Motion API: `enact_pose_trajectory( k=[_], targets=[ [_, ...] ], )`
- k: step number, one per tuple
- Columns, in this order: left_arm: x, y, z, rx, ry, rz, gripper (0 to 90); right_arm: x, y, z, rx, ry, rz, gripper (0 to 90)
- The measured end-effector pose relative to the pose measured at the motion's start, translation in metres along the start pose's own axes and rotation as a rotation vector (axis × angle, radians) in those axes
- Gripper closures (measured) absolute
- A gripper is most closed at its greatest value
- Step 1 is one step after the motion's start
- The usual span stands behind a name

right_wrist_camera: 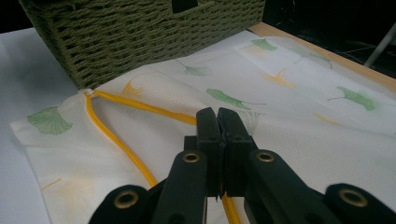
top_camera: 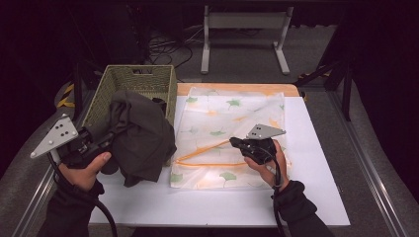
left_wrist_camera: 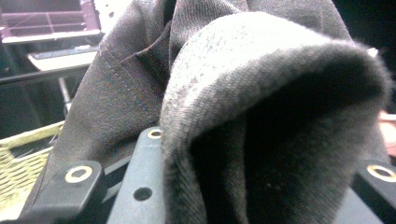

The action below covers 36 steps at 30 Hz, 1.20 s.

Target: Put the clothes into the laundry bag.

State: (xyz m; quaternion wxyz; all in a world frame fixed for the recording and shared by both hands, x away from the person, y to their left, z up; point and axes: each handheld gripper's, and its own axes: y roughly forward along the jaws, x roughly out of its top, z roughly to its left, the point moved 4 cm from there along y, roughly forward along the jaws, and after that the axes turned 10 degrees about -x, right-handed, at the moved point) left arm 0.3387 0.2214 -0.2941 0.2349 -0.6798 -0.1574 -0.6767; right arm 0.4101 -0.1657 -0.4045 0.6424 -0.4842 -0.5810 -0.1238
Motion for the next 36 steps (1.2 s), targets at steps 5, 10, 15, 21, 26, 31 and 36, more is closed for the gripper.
enact_pose_trajectory(
  k=[5,10,15,21,26,31,36],
  targets=[
    [0.001,0.002,-0.024,-0.039,0.023,0.019,71.7,0.001,-0.001,0.000,-0.001,0.001,-0.003,88.6],
    [-0.004,0.007,-0.051,-0.108,0.018,0.026,71.9,0.000,-0.002,-0.001,-0.007,0.007,-0.003,88.6],
    [-0.014,0.012,-0.073,-0.167,0.010,0.052,72.2,0.000,-0.001,-0.003,-0.013,0.011,-0.003,88.6],
    [-0.023,0.018,-0.097,-0.237,-0.010,0.076,72.5,-0.001,0.000,-0.003,-0.018,0.014,0.002,88.6],
    [-0.024,0.031,-0.121,-0.341,0.006,0.095,74.1,-0.001,0.000,-0.003,-0.019,0.011,0.002,88.6],
    [-0.039,0.065,-0.128,-0.330,0.049,0.199,74.4,-0.001,0.001,-0.002,-0.021,0.004,0.004,88.6],
    [-0.067,0.130,-0.125,-0.350,0.025,0.323,74.5,-0.001,0.001,0.000,-0.020,0.006,0.004,88.6]
  ],
)
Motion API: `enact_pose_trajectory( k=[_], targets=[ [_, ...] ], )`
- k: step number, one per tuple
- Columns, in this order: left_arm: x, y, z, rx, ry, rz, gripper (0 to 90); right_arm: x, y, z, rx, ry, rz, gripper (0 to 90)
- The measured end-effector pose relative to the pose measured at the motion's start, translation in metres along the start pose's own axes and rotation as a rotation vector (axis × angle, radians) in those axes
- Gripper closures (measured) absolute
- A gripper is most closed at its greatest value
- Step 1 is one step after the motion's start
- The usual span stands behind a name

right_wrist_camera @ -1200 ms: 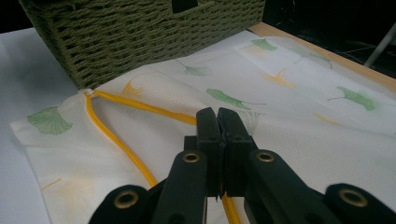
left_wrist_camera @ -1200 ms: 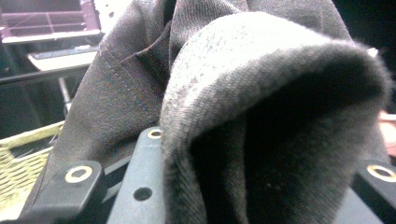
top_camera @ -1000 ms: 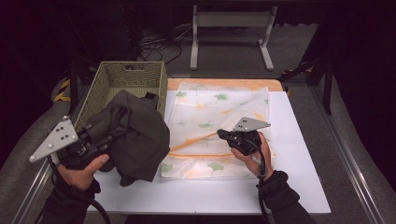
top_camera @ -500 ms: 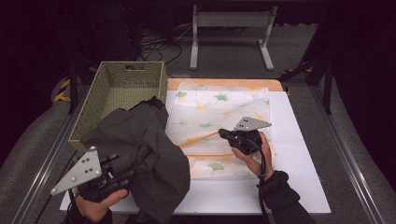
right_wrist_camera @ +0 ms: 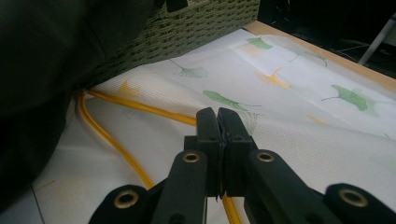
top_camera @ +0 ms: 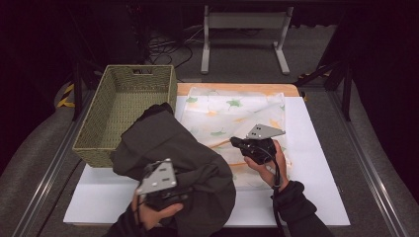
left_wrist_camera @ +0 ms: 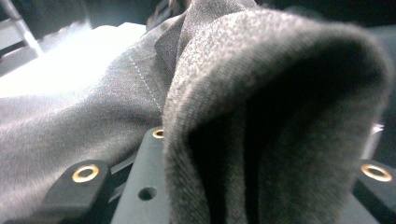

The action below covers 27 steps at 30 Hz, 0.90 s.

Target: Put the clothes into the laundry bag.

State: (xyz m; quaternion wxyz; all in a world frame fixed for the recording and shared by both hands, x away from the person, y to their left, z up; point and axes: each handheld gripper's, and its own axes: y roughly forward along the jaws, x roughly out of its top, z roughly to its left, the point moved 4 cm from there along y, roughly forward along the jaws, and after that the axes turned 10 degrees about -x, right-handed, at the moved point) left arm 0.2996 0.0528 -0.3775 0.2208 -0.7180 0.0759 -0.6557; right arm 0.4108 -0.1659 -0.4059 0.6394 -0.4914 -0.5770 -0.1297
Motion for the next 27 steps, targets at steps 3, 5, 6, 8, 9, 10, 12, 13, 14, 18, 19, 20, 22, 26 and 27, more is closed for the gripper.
enact_pose_trajectory(
  k=[3,5,6,8,9,10,12,13,14,18,19,20,22,26,27],
  targets=[
    [0.001,0.030,0.012,0.018,-0.012,0.048,74.5,0.002,-0.003,0.000,0.000,0.002,-0.009,88.6],
    [0.003,0.044,0.019,0.022,-0.021,0.074,74.5,0.005,-0.006,0.001,0.000,0.005,-0.018,88.6],
    [0.004,0.051,0.021,0.058,0.010,0.106,74.5,0.007,-0.008,0.000,0.000,0.014,-0.027,88.7],
    [0.005,0.062,0.030,0.074,-0.010,0.125,74.6,0.011,-0.015,0.000,0.005,0.033,-0.051,88.8],
    [0.006,0.068,0.035,0.085,-0.020,0.142,74.6,0.014,-0.019,0.000,0.006,0.041,-0.066,88.8],
    [0.006,0.073,0.040,0.101,-0.028,0.148,74.6,0.018,-0.023,0.000,0.011,0.052,-0.080,88.9],
    [0.006,0.082,0.051,0.109,-0.065,0.157,74.5,0.024,-0.031,0.002,0.019,0.062,-0.101,88.9],
    [0.006,0.087,0.058,0.146,-0.075,0.165,74.6,0.026,-0.033,0.003,0.021,0.061,-0.109,88.9],
    [0.007,0.090,0.064,0.161,-0.092,0.160,74.6,0.029,-0.037,0.004,0.021,0.059,-0.122,89.0],
    [0.012,0.094,0.089,0.247,-0.164,0.113,74.5,0.036,-0.047,0.010,0.044,0.061,-0.149,89.0],
    [0.013,0.095,0.096,0.266,-0.190,0.098,74.4,0.037,-0.049,0.012,0.050,0.056,-0.151,89.0],
    [0.013,0.096,0.103,0.315,-0.188,0.096,74.2,0.036,-0.049,0.014,0.056,0.051,-0.147,89.0],
    [0.011,0.100,0.113,0.359,-0.210,0.085,73.8,0.033,-0.048,0.015,0.052,0.043,-0.136,89.0],
    [0.002,0.109,0.124,0.385,-0.244,0.083,69.3,0.021,-0.042,0.013,0.049,0.043,-0.093,89.0],
    [0.001,0.110,0.122,0.356,-0.245,0.075,64.2,0.017,-0.040,0.012,0.044,0.037,-0.079,89.0]
  ],
)
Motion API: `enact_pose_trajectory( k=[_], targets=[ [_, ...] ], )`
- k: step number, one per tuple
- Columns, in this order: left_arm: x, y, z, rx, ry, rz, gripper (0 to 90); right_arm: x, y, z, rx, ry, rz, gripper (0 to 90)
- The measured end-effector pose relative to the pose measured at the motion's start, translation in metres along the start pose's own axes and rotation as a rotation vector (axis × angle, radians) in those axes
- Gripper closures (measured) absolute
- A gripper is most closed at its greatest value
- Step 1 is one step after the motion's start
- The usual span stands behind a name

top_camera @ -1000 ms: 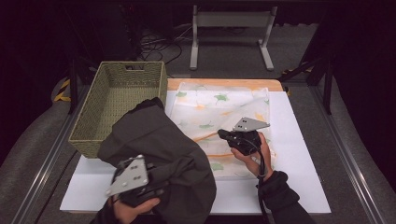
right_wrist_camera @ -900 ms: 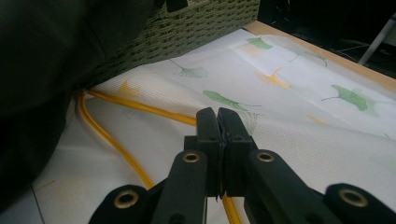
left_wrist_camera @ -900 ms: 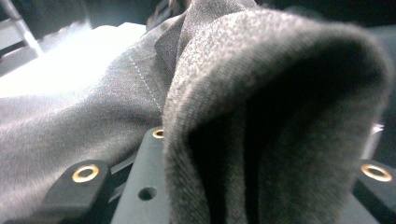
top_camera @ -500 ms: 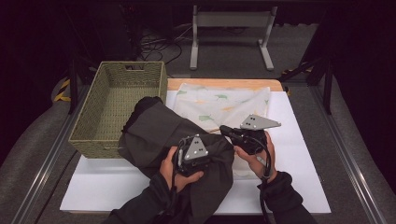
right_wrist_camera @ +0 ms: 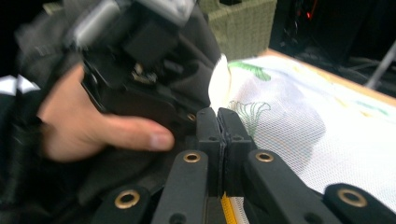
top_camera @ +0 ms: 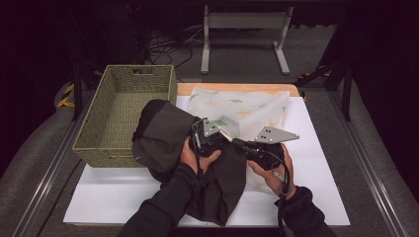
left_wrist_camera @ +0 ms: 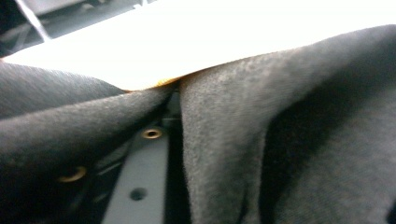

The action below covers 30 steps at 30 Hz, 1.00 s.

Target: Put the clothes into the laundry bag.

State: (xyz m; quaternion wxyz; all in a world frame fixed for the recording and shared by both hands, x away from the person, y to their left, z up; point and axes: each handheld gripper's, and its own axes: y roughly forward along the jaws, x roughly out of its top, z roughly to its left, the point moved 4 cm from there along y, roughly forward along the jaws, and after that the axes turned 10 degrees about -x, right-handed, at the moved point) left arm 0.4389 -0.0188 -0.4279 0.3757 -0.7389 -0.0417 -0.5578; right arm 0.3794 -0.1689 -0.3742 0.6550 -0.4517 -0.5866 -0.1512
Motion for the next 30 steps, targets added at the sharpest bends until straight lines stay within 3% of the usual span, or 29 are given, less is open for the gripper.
enact_pose_trajectory(
  k=[1,2,3,4,6,7,8,9,11,13,15,16,17,19,20,21,22,24,27,30],
  targets=[
    [0.000,0.000,0.000,0.000,0.000,0.000,57.0,0.000,0.000,0.000,0.000,0.000,0.000,89.0],
    [-0.003,-0.003,-0.005,-0.069,0.016,0.002,57.0,-0.004,0.001,-0.002,-0.013,-0.010,0.013,89.0],
    [-0.004,-0.007,-0.010,-0.081,0.047,0.009,45.5,-0.007,0.002,-0.005,-0.021,-0.009,0.021,89.0],
    [-0.006,-0.016,-0.017,-0.114,0.088,0.013,40.2,-0.008,0.002,-0.007,-0.019,-0.001,0.024,89.0],
    [-0.012,-0.030,-0.028,-0.201,0.141,0.042,28.7,-0.011,0.001,-0.008,-0.023,-0.005,0.032,89.0],
    [-0.016,-0.040,-0.033,-0.216,0.180,0.053,26.6,-0.012,0.001,-0.009,-0.024,-0.010,0.038,88.9],
    [-0.016,-0.040,-0.033,-0.216,0.180,0.053,24.6,-0.012,0.001,-0.009,-0.024,-0.010,0.038,88.9],
    [-0.023,-0.058,-0.042,-0.279,0.226,0.062,24.6,-0.014,0.000,-0.009,-0.027,-0.013,0.043,88.9],
    [-0.030,-0.085,-0.050,-0.309,0.285,0.049,21.9,-0.017,-0.002,-0.010,-0.027,-0.013,0.053,88.9],
    [-0.034,-0.108,-0.051,-0.325,0.291,0.024,21.9,-0.019,-0.003,-0.012,-0.029,-0.010,0.056,88.9],
    [-0.037,-0.128,-0.047,-0.344,0.263,-0.008,22.4,-0.020,-0.003,-0.012,-0.029,-0.007,0.061,88.8],
    [-0.038,-0.138,-0.043,-0.327,0.264,-0.020,21.8,-0.021,-0.002,-0.012,-0.028,-0.006,0.063,88.8],
    [-0.039,-0.148,-0.038,-0.281,0.276,-0.033,21.3,-0.022,-0.001,-0.012,-0.028,-0.006,0.067,88.8],
    [-0.041,-0.168,-0.026,-0.263,0.268,-0.072,21.3,-0.022,-0.001,-0.011,-0.029,-0.011,0.070,88.8],
    [-0.041,-0.178,-0.019,-0.227,0.275,-0.078,21.3,-0.022,-0.001,-0.011,-0.031,-0.014,0.071,88.8],
    [-0.041,-0.185,-0.012,-0.194,0.276,-0.083,18.8,-0.023,-0.001,-0.011,-0.034,-0.017,0.072,88.7],
    [-0.041,-0.185,-0.012,-0.194,0.276,-0.083,17.1,-0.023,-0.001,-0.011,-0.034,-0.017,0.072,88.7],
    [-0.042,-0.199,0.005,-0.132,0.265,-0.096,15.0,-0.022,0.000,-0.012,-0.045,-0.019,0.071,88.7],
    [-0.045,-0.216,0.027,-0.091,0.191,-0.159,11.0,-0.023,0.001,-0.012,-0.042,-0.021,0.071,88.7],
    [-0.048,-0.221,0.056,-0.026,0.111,-0.157,7.8,-0.023,0.002,-0.012,-0.043,-0.021,0.070,88.7]
  ],
)
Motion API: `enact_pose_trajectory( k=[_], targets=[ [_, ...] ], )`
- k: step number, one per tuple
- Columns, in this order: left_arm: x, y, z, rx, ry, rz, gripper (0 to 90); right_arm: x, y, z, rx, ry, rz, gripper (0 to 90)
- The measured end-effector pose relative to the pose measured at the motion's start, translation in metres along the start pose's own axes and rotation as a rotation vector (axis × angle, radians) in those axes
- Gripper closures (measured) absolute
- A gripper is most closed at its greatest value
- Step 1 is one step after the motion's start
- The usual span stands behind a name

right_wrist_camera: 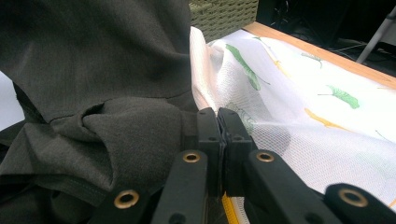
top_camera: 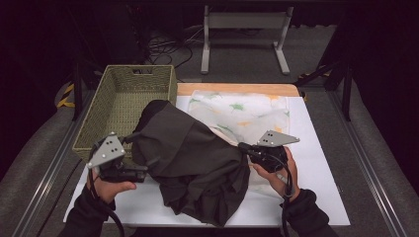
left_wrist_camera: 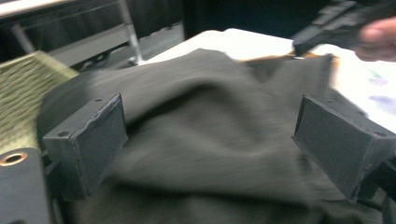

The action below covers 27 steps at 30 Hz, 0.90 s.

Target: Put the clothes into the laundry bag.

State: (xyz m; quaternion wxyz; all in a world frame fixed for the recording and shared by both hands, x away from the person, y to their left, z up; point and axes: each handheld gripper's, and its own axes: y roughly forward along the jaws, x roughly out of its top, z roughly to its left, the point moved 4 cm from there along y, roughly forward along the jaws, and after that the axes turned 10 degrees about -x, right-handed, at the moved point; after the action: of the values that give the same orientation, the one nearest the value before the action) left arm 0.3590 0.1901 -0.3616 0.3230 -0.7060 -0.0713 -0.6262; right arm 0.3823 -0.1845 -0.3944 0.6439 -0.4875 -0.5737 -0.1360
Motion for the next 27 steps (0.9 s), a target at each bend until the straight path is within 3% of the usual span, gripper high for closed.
enact_pose_trajectory(
  k=[3,5,7,10,11,13,16,17,18,20,21,24,27],
  targets=[
    [-0.009,0.009,0.018,0.003,-0.072,0.017,7.5,0.000,0.000,0.001,-0.001,-0.002,0.001,88.7],
    [-0.014,0.016,0.026,-0.023,-0.124,0.029,9.1,0.000,0.000,0.001,-0.001,-0.004,0.002,88.6],
    [-0.016,0.019,0.029,-0.024,-0.137,0.019,10.9,0.000,0.001,0.002,0.004,-0.004,0.003,88.6],
    [-0.017,0.021,0.032,-0.048,-0.172,0.008,21.9,0.000,0.002,0.002,0.006,-0.006,0.006,88.6],
    [-0.017,0.020,0.033,-0.041,-0.153,0.008,21.9,-0.001,0.002,0.002,0.010,-0.005,0.008,88.5],
    [-0.018,0.019,0.033,-0.057,-0.156,-0.005,43.4,-0.002,0.002,0.003,0.015,-0.004,0.010,88.5],
    [-0.015,0.013,0.030,-0.037,-0.123,-0.036,71.2,-0.002,0.002,0.003,0.016,-0.006,0.009,88.5],
    [-0.013,0.011,0.026,-0.020,-0.098,-0.056,71.2,-0.001,0.001,0.004,0.017,-0.005,0.008,88.6],
    [-0.010,0.011,0.021,-0.023,-0.076,-0.062,76.6,-0.002,0.002,0.004,0.018,-0.005,0.009,88.6],
    [-0.007,0.013,0.008,-0.060,-0.033,-0.065,81.2,-0.002,0.002,0.003,0.019,-0.004,0.010,88.6],
    [-0.007,0.013,0.008,-0.060,-0.033,-0.065,81.7,-0.001,0.002,0.003,0.019,-0.002,0.009,88.6],
    [-0.004,0.025,-0.022,-0.147,0.026,-0.045,82.1,-0.001,0.002,0.002,0.014,0.000,0.004,88.6],
    [-0.003,0.046,-0.057,-0.228,0.110,0.021,82.5,0.001,0.000,0.001,0.008,0.011,-0.008,88.6]
  ],
)
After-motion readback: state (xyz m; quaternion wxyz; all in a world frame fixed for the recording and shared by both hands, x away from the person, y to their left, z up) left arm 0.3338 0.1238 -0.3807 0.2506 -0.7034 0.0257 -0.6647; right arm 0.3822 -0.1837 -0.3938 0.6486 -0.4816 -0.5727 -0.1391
